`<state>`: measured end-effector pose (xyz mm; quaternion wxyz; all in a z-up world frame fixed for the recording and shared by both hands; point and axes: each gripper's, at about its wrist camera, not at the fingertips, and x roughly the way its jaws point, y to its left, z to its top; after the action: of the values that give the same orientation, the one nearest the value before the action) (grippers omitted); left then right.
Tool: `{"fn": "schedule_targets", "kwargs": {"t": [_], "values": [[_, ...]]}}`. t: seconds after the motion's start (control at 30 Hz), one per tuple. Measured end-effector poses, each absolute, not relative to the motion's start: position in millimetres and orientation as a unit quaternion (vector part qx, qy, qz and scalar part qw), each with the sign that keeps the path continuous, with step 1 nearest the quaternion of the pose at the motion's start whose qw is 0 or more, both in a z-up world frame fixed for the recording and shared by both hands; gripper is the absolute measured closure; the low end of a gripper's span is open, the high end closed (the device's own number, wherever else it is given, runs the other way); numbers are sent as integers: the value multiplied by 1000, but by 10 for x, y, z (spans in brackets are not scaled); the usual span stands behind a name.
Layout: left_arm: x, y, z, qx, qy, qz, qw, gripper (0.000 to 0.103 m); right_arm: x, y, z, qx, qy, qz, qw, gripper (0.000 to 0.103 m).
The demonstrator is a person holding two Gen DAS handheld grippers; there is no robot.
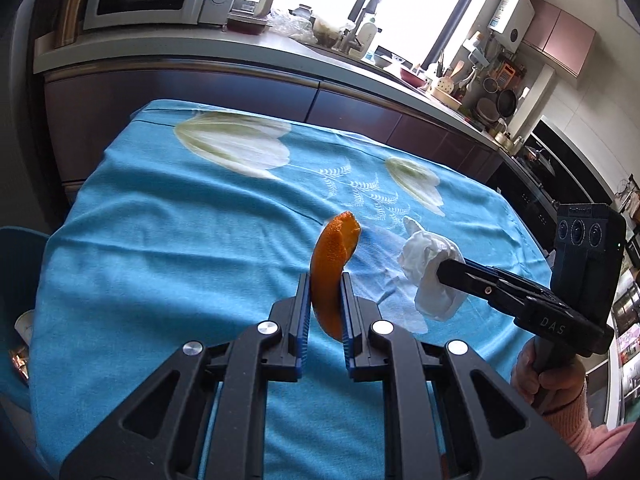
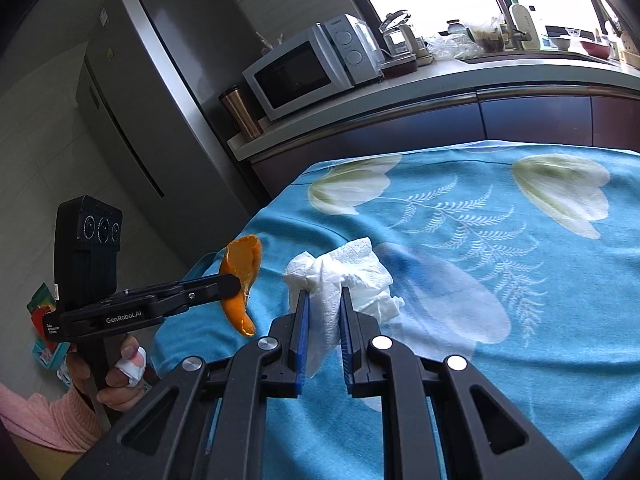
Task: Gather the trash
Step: 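Carry the orange peel in the left tool while the right tool carries the tissue to the bin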
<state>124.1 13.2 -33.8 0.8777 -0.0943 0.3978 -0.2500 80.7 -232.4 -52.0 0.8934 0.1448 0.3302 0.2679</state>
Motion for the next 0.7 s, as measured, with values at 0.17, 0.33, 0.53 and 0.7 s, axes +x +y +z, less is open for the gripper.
{"fn": "schedule_targets", "kwargs": {"t": [0.17, 0.33, 0.53, 0.7], "values": [[1128, 424, -319, -106, 392, -230, 884, 89, 823, -2057, -499, 135, 333, 291, 887, 90], [996, 667, -303, -110, 386, -212, 891, 89, 823, -1818, -494, 126, 337, 310, 880, 90], [910, 909, -312, -122, 382, -190, 896, 89, 840, -1568, -500, 116, 344, 330, 871, 90], [853, 1095, -316, -127, 378, -170, 901, 89, 870, -1380, -489, 108, 346, 346, 865, 90]]}}
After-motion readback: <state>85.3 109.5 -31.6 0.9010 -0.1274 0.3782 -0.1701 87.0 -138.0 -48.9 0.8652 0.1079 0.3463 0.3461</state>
